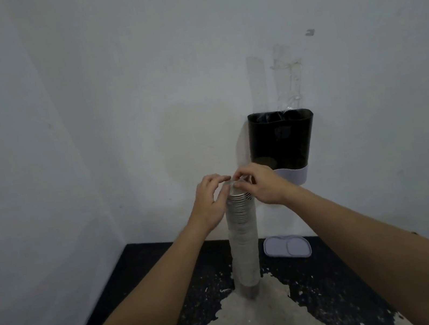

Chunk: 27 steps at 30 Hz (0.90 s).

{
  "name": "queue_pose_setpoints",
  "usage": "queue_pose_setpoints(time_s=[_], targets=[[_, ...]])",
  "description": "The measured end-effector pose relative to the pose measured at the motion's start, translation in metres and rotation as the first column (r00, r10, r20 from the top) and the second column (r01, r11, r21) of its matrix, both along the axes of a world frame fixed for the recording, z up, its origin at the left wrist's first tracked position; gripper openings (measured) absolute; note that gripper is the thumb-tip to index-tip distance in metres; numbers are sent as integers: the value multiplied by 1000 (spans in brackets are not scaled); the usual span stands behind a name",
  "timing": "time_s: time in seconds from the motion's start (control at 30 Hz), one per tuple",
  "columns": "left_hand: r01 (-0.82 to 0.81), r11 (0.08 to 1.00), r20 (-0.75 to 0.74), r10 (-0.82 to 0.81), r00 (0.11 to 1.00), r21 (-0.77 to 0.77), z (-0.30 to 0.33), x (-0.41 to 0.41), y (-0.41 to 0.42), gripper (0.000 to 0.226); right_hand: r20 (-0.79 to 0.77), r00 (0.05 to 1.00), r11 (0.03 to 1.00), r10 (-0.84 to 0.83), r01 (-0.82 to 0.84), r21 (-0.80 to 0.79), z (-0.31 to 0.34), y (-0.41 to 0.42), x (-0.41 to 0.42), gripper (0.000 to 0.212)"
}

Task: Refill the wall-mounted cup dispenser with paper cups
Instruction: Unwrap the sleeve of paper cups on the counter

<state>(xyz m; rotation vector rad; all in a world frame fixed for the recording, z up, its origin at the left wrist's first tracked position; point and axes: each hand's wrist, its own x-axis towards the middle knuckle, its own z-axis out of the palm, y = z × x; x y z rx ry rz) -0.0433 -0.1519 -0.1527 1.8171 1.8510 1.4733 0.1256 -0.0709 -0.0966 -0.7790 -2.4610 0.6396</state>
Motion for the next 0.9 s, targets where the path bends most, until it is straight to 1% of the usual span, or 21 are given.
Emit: queue_pose_setpoints(time_s=[0.07, 0.2, 0.33, 0.4, 0.47, 0.53, 0.57, 0.67, 0.73, 0.8, 0.9], targets=[[26, 999, -46, -27, 999, -26, 11, -1, 2, 23, -32, 999, 1000, -15, 15, -3, -1, 0, 2, 16], [40, 997, -145, -50, 988, -72, 23, -4, 1, 22, -69, 997, 1000, -23, 23, -4, -5, -1, 3, 16], [-1, 991, -198, -25, 980, -132, 28, -8, 3, 19, -97, 994, 998, -56, 53, -35, -9, -3, 4, 18], [-35, 988, -212, 2, 977, -153, 30, -7, 3, 17, -120, 989, 995, -86, 78, -70, -10, -4, 3, 26], [-59, 984, -210, 24, 977, -166, 31, -6, 4, 12, -141, 981, 990, -130, 121, -66, -10, -6, 1, 40], [-66, 985, -170, 38, 985, -157, 32, -4, 3, 8, -157, 969, 981, -189, 181, -65, -8, -7, -1, 46], [-61, 987, -132, 41, 990, -149, 32, -3, 3, 7, -156, 965, 977, -212, 204, -65, -8, -8, -1, 42], [-35, 991, -35, 31, 999, -129, 31, -1, 3, 8, -121, 967, 973, -226, 217, -83, -8, -7, -2, 18], [-17, 992, 12, 19, 1000, -127, 31, -1, 1, 8, -98, 967, 970, -236, 228, -81, -8, -9, -2, 11], [-8, 993, 44, 14, 999, -119, 32, -2, 1, 9, -114, 958, 964, -262, 255, -76, -8, -10, -1, 9], [-7, 994, 143, 22, 989, -105, 30, -5, 0, 6, -185, 928, 944, -324, 305, -122, -8, -10, 2, 15]])
